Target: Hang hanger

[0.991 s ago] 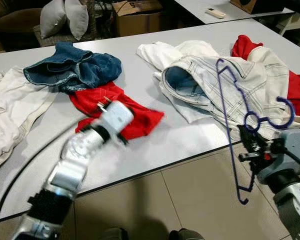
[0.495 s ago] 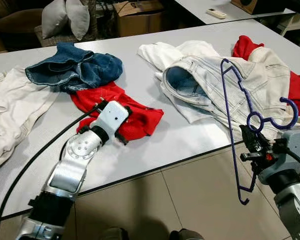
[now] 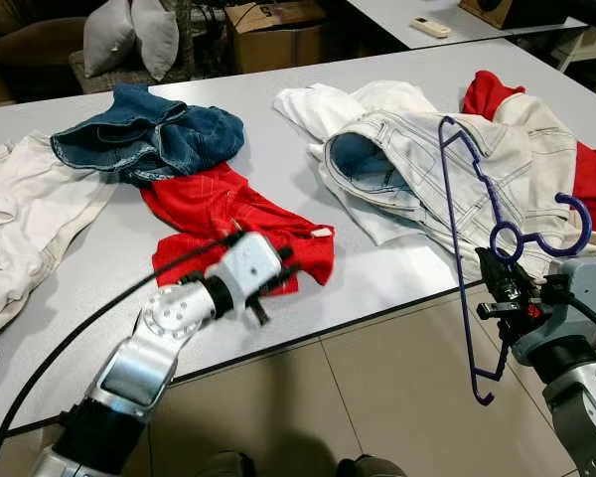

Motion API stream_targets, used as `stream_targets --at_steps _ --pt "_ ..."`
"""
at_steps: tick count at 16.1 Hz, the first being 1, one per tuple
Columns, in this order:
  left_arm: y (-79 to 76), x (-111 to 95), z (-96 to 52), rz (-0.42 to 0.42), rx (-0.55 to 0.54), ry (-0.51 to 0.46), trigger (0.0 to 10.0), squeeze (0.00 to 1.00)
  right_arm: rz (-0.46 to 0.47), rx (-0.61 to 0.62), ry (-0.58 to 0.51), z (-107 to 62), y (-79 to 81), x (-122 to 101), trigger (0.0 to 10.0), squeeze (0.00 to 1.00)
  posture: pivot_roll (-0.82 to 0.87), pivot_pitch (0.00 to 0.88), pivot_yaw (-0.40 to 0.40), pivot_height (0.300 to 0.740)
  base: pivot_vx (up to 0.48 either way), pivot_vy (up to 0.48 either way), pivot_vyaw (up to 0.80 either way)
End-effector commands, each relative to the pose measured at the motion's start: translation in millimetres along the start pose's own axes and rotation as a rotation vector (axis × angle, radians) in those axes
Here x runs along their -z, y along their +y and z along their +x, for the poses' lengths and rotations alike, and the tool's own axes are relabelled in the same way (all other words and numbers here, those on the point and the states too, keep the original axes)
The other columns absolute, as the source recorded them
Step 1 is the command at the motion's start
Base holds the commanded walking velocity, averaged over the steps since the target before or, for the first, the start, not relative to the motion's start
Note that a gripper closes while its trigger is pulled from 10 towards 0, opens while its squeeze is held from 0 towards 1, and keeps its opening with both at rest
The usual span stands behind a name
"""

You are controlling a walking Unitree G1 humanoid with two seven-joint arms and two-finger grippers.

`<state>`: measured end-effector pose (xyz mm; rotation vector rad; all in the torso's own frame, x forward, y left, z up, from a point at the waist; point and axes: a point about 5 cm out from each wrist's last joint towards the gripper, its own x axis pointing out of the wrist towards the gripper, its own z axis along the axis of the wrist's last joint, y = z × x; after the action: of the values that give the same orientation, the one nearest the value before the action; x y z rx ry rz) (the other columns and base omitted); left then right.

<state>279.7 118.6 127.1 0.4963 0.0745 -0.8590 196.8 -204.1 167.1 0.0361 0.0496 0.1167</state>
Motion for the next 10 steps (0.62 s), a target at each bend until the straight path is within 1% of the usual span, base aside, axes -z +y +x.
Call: stream_targets --at_steps 1,2,4,5,6,7,8,9,10 --pt "-1.2 -1.6 -0.6 0.03 0.011 0.001 10.0 1.0 0.002 0.005 -0.01 1.2 -0.6 -1.2 10.0 0.0 -0.08 0.072 0.016 0.74 0.0 0.0 0.0" --pt "-0.5 -0.9 -0.5 0.053 0.013 0.007 10.0 1.0 0.002 0.005 -0.011 1.1 -0.5 -1.3 10.0 0.0 -0.08 0.072 0.015 0.74 0.0 0.0 0.0" --pt "-0.5 -0.2 -0.5 0.066 0.015 0.013 10.0 1.0 0.001 0.004 -0.011 1.0 -0.2 -1.2 10.0 0.0 -0.08 0.072 0.015 0.74 0.0 0.0 0.0" --pt "0.8 1.0 -0.1 0.094 0.001 0.026 10.0 1.0 0.002 0.004 -0.011 1.0 -0.1 -1.2 10.0 0.0 -0.08 0.072 0.015 0.74 0.0 0.0 0.0" --pt "2.4 3.1 0.9 0.141 -0.016 0.051 10.0 1.0 0.001 0.004 -0.012 1.1 0.0 -1.3 10.0 0.0 -0.08 0.072 0.015 0.74 0.0 0.0 0.0" --pt "3.1 4.1 1.2 0.158 -0.023 0.06 10.0 1.0 0.001 0.004 -0.012 1.1 0.0 -1.3 10.0 0.0 -0.08 0.072 0.015 0.74 0.0 0.0 0.0" --pt "5.4 5.9 2.3 0.181 -0.043 0.08 10.0 0.24 0.0 0.004 -0.013 1.6 0.0 -1.4 10.0 0.0 -0.08 0.071 0.018 0.74 0.0 0.0 0.0" --pt "7.1 6.3 2.7 0.184 -0.052 0.087 10.0 0.0 -0.001 0.003 -0.013 1.8 -0.1 -1.6 10.0 0.0 -0.08 0.071 0.017 0.74 0.0 0.0 0.0" --pt "8.0 6.2 2.7 0.181 -0.055 0.087 10.0 0.0 -0.002 0.003 -0.014 1.9 -0.2 -1.6 10.0 0.0 -0.08 0.071 0.017 0.74 0.0 0.0 0.0"
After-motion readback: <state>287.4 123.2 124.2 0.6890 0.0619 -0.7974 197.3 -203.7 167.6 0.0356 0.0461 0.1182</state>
